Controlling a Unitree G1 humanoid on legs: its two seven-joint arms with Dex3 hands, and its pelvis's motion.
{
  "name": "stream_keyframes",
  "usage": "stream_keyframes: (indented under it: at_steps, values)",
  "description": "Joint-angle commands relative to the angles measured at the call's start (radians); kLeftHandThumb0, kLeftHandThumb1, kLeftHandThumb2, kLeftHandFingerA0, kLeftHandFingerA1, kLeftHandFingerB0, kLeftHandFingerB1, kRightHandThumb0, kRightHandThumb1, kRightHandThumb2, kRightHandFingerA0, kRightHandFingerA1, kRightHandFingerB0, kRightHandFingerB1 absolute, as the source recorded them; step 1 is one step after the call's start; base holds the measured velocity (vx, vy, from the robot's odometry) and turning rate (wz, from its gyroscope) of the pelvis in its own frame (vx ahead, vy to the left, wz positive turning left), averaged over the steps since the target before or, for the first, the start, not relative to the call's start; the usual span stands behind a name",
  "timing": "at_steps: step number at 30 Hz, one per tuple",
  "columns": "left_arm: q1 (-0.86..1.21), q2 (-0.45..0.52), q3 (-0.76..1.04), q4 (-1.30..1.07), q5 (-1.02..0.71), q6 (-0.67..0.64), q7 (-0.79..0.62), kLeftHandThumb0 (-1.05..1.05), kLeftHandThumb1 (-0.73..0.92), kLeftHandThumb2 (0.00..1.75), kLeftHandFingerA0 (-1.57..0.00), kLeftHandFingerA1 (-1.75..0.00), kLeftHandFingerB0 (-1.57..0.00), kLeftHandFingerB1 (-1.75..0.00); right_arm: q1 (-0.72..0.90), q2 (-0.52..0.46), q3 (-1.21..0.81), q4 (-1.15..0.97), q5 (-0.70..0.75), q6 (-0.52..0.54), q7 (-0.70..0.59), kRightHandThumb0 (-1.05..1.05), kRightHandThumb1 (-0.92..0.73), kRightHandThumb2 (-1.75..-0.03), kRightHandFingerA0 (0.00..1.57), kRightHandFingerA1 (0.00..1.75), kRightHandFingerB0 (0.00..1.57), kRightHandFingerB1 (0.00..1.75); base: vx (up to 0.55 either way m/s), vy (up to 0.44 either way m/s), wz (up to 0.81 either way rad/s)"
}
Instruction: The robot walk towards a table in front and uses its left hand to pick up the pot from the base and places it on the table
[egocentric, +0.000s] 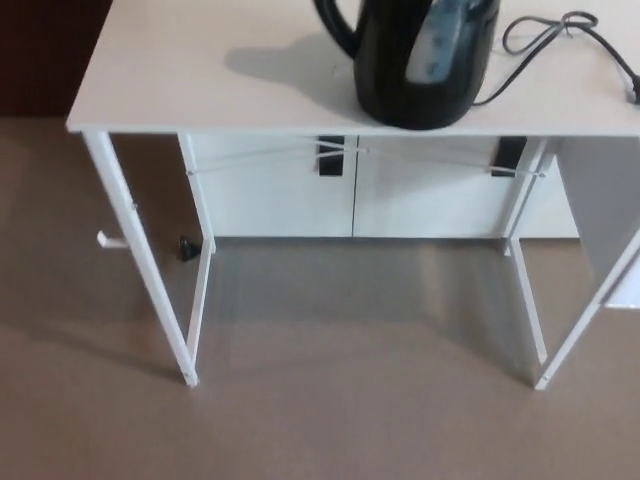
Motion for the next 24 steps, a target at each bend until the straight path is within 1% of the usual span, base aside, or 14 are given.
stream_keyframes:
  at_steps: [1,5,6,9,10,15,18,21,24]
  values:
    - [-0.014,0.002,0.007,0.006,0.002,0.004,0.009,-0.10,0.51,0.55,-0.53,-0.38,-0.30,-0.31,-0.011,-0.013,-0.005,0.006,-0.002,0.011,-0.003,-0.43,-0.52,-0.57,0.74,0.44,0.48,0.36,0.26,-0.361,0.33]
    - [-0.008,0.004,0.005,0.002,0.007,-0.007,0.007,-0.11,0.51,0.56,-0.51,-0.39,-0.29,-0.31,-0.006,-0.014,-0.005,-0.001,0.003,0.006,0.003,-0.40,-0.52,-0.57,0.74,0.44,0.48,0.36,0.21,-0.167,0.02]
    - [-0.009,0.003,0.006,0.004,0.005,-0.008,0.007,-0.10,0.51,0.56,-0.53,-0.39,-0.29,-0.32,-0.006,-0.014,-0.003,-0.003,0.001,0.010,0.001,-0.47,-0.44,-0.75,0.66,0.56,0.42,0.48,0.21,-0.024,-0.01]
    - [-0.013,0.004,0.007,0.014,0.006,-0.013,0.007,-0.12,0.51,0.56,-0.53,-0.39,-0.29,-0.32,-0.008,-0.015,-0.002,-0.006,0.000,0.014,0.002,-0.47,-0.44,-0.76,0.66,0.56,0.43,0.48,0.22,0.038,-0.09]
    - [-0.012,0.004,0.006,0.007,0.008,-0.012,0.010,-0.12,0.50,0.57,-0.54,-0.40,-0.29,-0.32,-0.010,-0.014,-0.002,-0.007,0.001,0.015,0.003,-0.41,-0.52,-0.57,0.74,0.44,0.48,0.36,0.22,0.106,-0.13]
    - [-0.004,0.004,0.002,-0.010,0.014,-0.010,0.017,-0.09,0.52,0.56,-0.53,-0.40,-0.29,-0.31,-0.005,-0.013,-0.002,-0.021,0.003,0.023,0.005,-0.39,-0.53,-0.57,0.73,0.43,0.47,0.36,0.27,0.183,-0.09]
    - [-0.003,0.006,0.000,-0.005,0.014,-0.018,0.015,-0.09,0.51,0.56,-0.54,-0.40,-0.30,-0.32,-0.001,-0.012,-0.004,-0.025,0.006,0.025,0.010,-0.39,-0.52,-0.57,0.73,0.43,0.47,0.36,0.29,0.141,-0.39]
    - [0.008,0.005,0.004,-0.025,-0.001,0.000,0.000,-0.08,0.53,0.56,-0.52,-0.39,-0.28,-0.31,-0.005,-0.014,-0.001,-0.014,-0.004,0.014,0.000,-0.40,-0.52,-0.57,0.74,0.44,0.48,0.36,0.27,0.114,0.04]
    - [0.003,0.010,-0.004,-0.020,0.017,-0.006,0.016,-0.12,0.51,0.56,-0.53,-0.39,-0.29,-0.31,-0.018,-0.012,-0.003,0.006,0.000,0.017,0.002,-0.40,-0.52,-0.57,0.74,0.44,0.49,0.37,0.24,0.035,0.12]
